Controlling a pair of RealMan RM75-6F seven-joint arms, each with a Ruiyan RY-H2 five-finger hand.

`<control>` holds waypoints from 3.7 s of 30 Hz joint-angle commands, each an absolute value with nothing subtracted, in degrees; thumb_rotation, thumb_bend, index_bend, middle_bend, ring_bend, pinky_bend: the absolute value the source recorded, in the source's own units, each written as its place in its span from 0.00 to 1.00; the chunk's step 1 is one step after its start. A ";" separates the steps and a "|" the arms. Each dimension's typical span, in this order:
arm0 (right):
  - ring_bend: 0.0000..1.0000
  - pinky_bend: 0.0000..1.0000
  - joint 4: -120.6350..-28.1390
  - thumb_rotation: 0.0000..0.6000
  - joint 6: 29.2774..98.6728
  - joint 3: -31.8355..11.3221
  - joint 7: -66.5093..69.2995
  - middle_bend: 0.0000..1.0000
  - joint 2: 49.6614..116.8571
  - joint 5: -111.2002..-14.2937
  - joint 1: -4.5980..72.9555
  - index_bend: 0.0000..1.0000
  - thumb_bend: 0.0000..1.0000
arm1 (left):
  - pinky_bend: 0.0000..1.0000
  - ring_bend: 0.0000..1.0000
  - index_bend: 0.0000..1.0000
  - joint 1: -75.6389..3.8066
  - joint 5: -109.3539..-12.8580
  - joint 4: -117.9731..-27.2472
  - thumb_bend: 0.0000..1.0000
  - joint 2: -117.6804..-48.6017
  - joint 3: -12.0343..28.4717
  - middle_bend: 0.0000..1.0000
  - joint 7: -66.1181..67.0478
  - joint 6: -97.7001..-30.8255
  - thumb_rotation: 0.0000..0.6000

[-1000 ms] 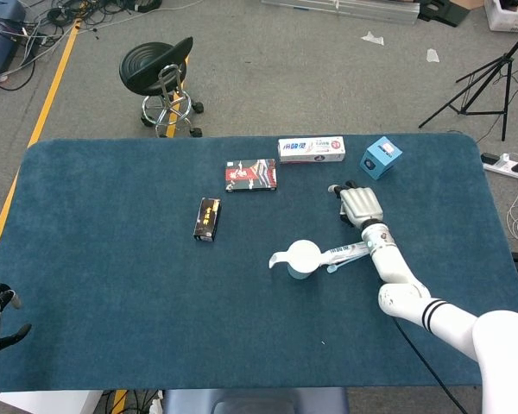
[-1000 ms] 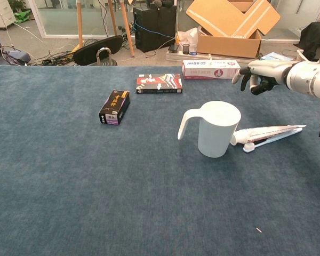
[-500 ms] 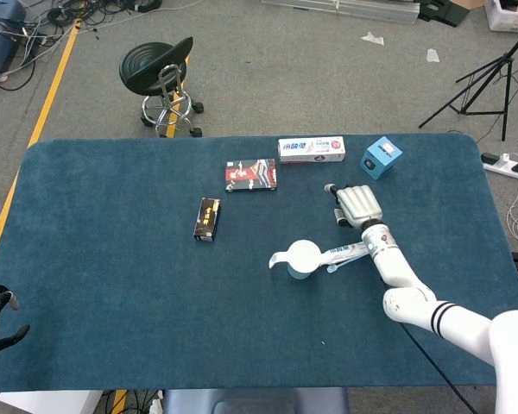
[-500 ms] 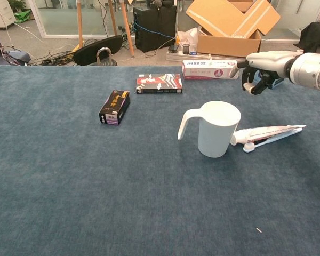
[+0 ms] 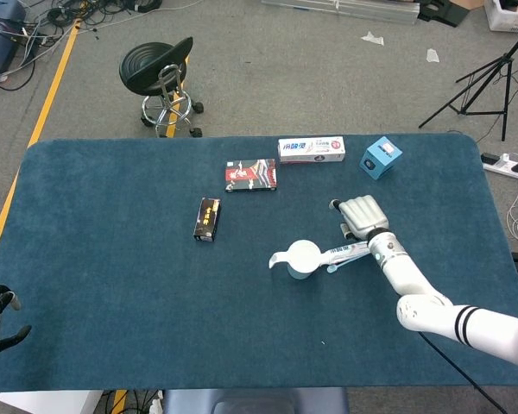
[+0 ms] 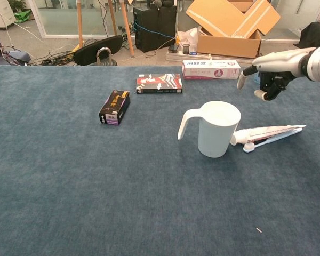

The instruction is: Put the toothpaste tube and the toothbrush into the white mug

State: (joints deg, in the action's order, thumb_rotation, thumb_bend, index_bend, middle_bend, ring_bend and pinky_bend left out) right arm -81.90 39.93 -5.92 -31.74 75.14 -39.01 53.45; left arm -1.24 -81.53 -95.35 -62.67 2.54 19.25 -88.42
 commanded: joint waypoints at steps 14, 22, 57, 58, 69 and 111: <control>0.92 1.00 -89.53 1.00 37.24 0.43 -33.59 1.00 70.73 -31.34 57.94 0.22 0.12 | 0.42 0.31 0.52 -1.12 -81.41 -95.61 0.00 -62.52 2.52 0.38 19.41 -88.43 1.00; 0.95 1.00 -89.77 1.00 38.39 0.25 -28.66 1.00 71.85 -35.45 56.19 0.24 0.08 | 0.42 0.31 0.52 -1.17 -81.30 -95.51 0.00 -62.69 2.51 0.38 19.49 -88.25 1.00; 0.98 1.00 -82.81 1.00 37.98 2.81 -26.07 1.00 77.59 -37.21 56.80 0.36 0.15 | 0.42 0.31 0.52 -0.01 -80.82 -94.64 0.00 -62.80 2.35 0.38 17.93 -89.12 1.00; 0.98 1.00 -82.79 1.00 38.21 2.90 -26.18 1.00 77.60 -37.35 56.77 0.37 0.15 | 0.42 0.31 0.52 0.01 -80.83 -94.63 0.00 -62.80 2.35 0.38 17.91 -89.13 1.00; 0.98 1.00 -83.08 1.00 43.92 4.28 -27.38 1.00 78.35 -44.78 53.93 0.38 0.16 | 0.42 0.31 0.52 0.09 -80.79 -94.43 0.00 -62.98 2.38 0.38 17.75 -89.09 1.00; 0.99 1.00 -73.78 1.00 43.46 0.70 -27.66 1.00 85.59 -53.85 48.88 0.47 0.21 | 0.42 0.31 0.52 0.71 -80.21 -93.97 0.00 -62.99 2.28 0.38 16.86 -89.02 1.00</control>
